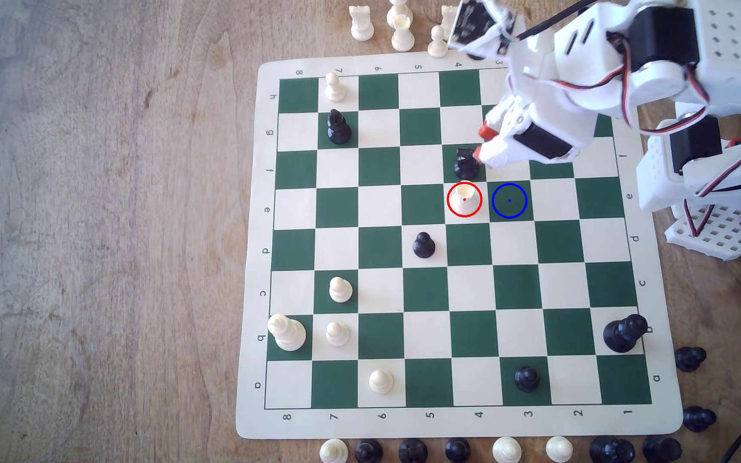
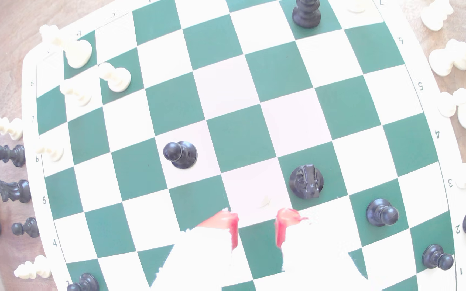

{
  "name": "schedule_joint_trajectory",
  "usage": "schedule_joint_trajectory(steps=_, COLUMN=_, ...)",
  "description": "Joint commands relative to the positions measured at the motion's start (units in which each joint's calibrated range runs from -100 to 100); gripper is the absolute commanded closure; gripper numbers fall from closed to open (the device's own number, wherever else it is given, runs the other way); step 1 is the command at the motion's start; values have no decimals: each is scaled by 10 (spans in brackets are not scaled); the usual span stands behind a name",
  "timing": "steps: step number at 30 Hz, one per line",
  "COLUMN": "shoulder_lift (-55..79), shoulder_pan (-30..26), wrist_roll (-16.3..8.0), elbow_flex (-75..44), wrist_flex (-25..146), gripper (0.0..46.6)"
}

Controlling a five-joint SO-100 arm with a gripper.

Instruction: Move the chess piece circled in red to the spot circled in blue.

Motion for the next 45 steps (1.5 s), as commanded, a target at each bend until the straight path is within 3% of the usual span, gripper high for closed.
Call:
schedule_joint_trajectory(steps=1, shoulder_lift=42, shoulder_pan=-4, wrist_roll=-2, elbow_flex=-73, wrist_flex=13, gripper=378)
schedule_joint_trajectory(steps=6, shoulder_lift=104, shoulder_pan=-16, wrist_roll=-13, elbow_flex=-92, wrist_flex=19, gripper=361)
schedule_joint_trajectory(steps=8, shoulder_lift=110, shoulder_pan=-21, wrist_roll=-13, elbow_flex=-82, wrist_flex=10, gripper=371)
schedule_joint_trajectory(steps=15, shoulder_lift=160, shoulder_pan=-12, wrist_roll=-13, elbow_flex=-74, wrist_flex=-17, gripper=332)
schedule_joint_trajectory(steps=25, shoulder_lift=224, shoulder_pan=5, wrist_roll=-7, elbow_flex=-71, wrist_flex=-43, gripper=312)
schedule_joint_trajectory(steps=45, shoulder_lift=312, shoulder_pan=0, wrist_roll=-10, elbow_flex=-70, wrist_flex=-105, gripper=356)
